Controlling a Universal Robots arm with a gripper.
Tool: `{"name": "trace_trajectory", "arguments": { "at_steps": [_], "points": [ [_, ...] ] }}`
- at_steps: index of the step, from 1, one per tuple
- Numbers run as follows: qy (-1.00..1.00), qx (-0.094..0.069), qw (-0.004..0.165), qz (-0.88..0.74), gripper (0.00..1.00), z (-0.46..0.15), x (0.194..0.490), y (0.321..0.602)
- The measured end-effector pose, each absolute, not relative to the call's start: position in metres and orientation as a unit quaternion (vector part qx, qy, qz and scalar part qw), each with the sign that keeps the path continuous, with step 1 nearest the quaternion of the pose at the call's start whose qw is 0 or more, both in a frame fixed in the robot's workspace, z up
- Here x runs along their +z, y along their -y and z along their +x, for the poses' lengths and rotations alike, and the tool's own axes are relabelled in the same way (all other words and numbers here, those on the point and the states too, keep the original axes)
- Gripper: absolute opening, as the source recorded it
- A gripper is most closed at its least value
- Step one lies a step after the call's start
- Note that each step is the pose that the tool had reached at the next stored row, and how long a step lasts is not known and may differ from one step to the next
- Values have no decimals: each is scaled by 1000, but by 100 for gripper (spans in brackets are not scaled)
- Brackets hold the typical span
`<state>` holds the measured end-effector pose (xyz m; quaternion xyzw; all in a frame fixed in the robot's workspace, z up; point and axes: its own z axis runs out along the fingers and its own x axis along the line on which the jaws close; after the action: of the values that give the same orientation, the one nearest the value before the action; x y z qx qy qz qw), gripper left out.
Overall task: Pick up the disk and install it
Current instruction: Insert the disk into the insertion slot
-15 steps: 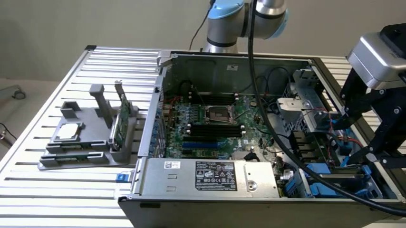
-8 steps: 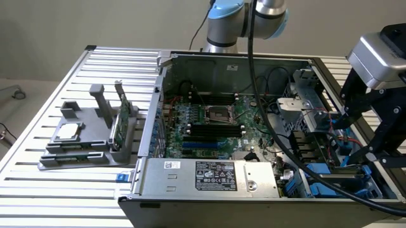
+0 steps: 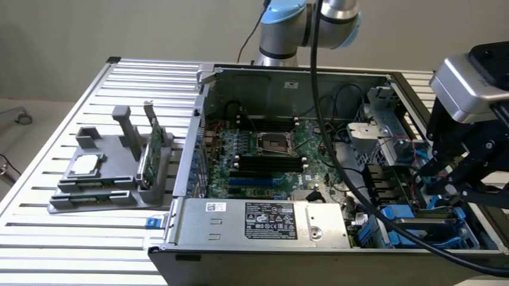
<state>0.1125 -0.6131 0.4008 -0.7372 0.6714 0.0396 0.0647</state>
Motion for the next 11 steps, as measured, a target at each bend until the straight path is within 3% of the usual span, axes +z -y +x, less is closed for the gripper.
{"name": "trace_trajectory", "arguments": {
  "at_steps": [5,11],
  "points": [
    [-668,40,65,-740,11,115,392,613],
    [-664,40,65,-744,11,119,381,613]
  ]
}}
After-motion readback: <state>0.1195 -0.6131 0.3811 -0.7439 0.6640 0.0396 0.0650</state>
